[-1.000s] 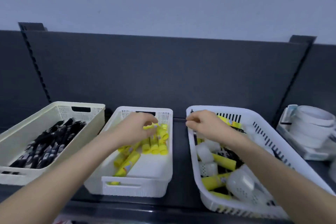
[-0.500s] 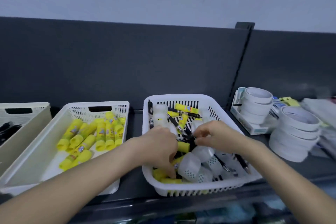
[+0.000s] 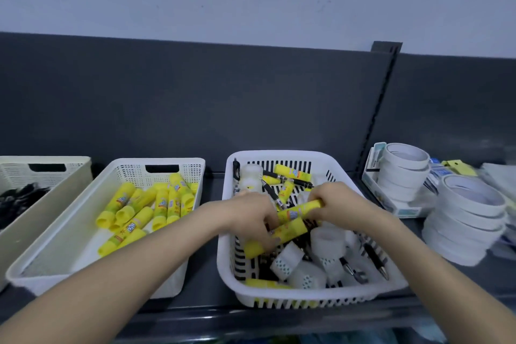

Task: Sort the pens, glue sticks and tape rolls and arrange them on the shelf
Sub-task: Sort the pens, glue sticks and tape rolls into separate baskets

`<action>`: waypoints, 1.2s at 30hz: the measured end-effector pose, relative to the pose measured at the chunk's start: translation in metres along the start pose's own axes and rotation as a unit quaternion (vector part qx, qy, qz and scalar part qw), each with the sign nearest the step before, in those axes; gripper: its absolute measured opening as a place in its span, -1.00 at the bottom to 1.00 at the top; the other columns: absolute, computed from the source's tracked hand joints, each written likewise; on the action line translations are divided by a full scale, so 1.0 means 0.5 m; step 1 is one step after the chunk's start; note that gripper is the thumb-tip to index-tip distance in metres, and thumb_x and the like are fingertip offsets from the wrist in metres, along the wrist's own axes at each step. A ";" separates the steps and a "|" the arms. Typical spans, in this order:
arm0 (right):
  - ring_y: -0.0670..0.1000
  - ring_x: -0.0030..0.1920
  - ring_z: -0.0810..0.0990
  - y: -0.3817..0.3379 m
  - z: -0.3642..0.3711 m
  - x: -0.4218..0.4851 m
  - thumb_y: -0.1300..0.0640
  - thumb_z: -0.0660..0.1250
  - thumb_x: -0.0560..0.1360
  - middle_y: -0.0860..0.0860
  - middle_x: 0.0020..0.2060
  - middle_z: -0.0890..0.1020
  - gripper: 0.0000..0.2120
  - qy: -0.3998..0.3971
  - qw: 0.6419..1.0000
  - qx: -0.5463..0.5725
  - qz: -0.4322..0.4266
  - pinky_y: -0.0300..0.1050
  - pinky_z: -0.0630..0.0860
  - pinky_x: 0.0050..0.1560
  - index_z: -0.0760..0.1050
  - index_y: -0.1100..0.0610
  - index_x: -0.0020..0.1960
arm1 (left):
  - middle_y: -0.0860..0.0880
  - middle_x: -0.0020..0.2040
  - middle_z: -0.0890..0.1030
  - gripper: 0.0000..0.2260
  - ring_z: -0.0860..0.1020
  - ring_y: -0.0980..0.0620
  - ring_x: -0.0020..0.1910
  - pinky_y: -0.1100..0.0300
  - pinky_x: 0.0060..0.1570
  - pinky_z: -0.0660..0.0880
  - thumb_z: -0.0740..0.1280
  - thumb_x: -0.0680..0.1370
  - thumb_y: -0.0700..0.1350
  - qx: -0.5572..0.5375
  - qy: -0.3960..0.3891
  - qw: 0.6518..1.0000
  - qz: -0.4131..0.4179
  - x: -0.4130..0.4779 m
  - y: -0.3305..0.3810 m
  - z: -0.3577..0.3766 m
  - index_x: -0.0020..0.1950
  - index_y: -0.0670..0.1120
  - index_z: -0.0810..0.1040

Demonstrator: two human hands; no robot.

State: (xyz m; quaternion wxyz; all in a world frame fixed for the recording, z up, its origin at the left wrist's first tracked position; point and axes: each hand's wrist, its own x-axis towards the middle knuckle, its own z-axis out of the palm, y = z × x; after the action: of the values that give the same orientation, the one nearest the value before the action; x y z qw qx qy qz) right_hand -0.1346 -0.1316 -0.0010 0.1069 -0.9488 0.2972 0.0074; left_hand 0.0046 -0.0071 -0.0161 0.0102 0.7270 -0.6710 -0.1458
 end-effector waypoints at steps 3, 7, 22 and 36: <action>0.07 -0.25 0.48 0.017 -0.020 -0.017 0.10 0.33 0.46 0.08 -0.27 0.53 -0.84 0.087 0.990 0.115 -0.004 -0.08 0.37 -0.23 0.52 0.21 -0.12 | -0.10 -0.23 0.34 -0.75 0.31 0.02 -0.25 0.17 -0.23 0.24 0.42 0.40 -0.09 -0.199 0.043 0.979 0.005 -0.017 -0.006 -0.032 -0.29 -0.23 0.44; 0.07 -0.31 0.57 -0.016 -0.008 -0.017 0.22 0.34 0.47 0.07 -0.34 0.60 -0.87 0.167 0.918 0.361 -0.002 0.12 0.52 -0.05 0.44 0.05 -0.20 | -0.04 -0.36 0.30 -0.69 0.23 0.01 -0.33 0.18 -0.37 0.16 0.43 0.43 -0.20 -0.325 0.125 0.937 -0.018 -0.070 -0.022 -0.067 -0.34 -0.11 0.29; 0.11 0.03 0.53 -0.380 0.077 0.030 -0.02 0.25 0.46 0.04 -0.06 0.58 -0.72 0.102 0.972 0.050 -0.207 -0.06 0.39 -0.06 0.38 0.11 0.09 | -0.02 -0.49 0.41 -0.71 0.43 0.08 -0.58 0.31 -0.58 0.38 0.46 0.38 -0.04 -0.157 0.151 0.901 -0.375 -0.315 -0.272 -0.014 -0.42 -0.13 0.44; 0.05 -0.12 0.54 -0.157 0.016 0.015 0.15 0.20 0.52 0.05 -0.17 0.62 -0.82 0.150 0.977 0.116 -0.100 -0.08 0.43 -0.08 0.55 0.19 -0.09 | 0.01 -0.08 0.56 -0.78 0.51 0.03 -0.08 0.19 -0.04 0.43 0.32 0.51 0.01 -0.079 0.191 0.963 -0.170 -0.177 -0.160 -0.034 0.09 -0.07 0.56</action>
State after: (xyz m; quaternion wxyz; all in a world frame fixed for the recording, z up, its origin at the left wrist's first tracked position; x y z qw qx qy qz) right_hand -0.0839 -0.0714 0.0063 0.1706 -0.9453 0.2122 -0.1799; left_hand 0.0812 0.0844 0.0009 0.1711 0.8414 -0.5094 -0.0564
